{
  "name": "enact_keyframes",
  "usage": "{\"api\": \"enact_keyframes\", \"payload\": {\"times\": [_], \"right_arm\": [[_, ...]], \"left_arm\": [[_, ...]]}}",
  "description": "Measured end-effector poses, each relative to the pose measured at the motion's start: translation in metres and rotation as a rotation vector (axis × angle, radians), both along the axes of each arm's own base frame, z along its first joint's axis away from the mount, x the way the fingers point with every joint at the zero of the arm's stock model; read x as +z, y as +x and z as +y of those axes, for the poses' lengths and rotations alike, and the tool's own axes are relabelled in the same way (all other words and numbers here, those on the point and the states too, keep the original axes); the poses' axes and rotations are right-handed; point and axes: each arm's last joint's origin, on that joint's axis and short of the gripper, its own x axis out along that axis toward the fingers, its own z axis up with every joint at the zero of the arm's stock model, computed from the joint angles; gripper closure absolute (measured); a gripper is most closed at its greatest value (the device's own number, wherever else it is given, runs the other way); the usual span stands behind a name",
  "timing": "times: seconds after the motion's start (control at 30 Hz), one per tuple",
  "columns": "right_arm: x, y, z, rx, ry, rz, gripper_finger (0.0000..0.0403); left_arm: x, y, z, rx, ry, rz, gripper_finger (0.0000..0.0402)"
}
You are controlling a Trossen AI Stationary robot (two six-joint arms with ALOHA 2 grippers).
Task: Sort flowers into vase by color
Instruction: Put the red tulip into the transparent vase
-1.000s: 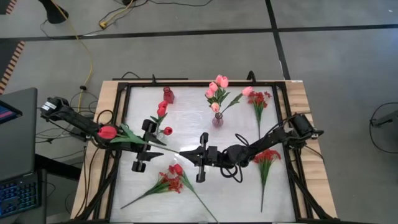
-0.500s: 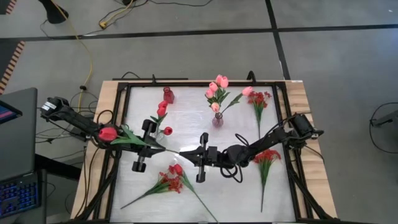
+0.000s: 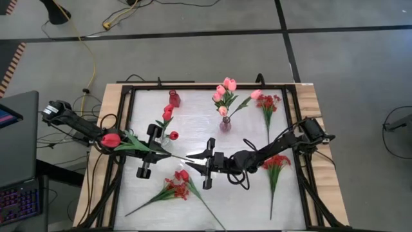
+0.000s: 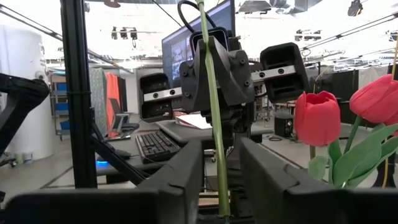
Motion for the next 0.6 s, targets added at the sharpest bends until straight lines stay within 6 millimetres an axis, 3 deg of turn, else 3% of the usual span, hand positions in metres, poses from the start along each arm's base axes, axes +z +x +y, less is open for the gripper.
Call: {"api": "enact_keyframes", "payload": {"times": [0.33,0.6], "right_arm": [[0.0,0.0,0.0,0.0,-0.002,0.014,0.0138],[-0.007,0.002,0.0,0.001,0.003,0.078,0.0107]], "left_arm": [[0.0,-0.003,0.002,-0.005,-0.034,0.037,0.04],[0.004,-0.027,0.014,0.024,-0.124,0.16,0.04]]}}
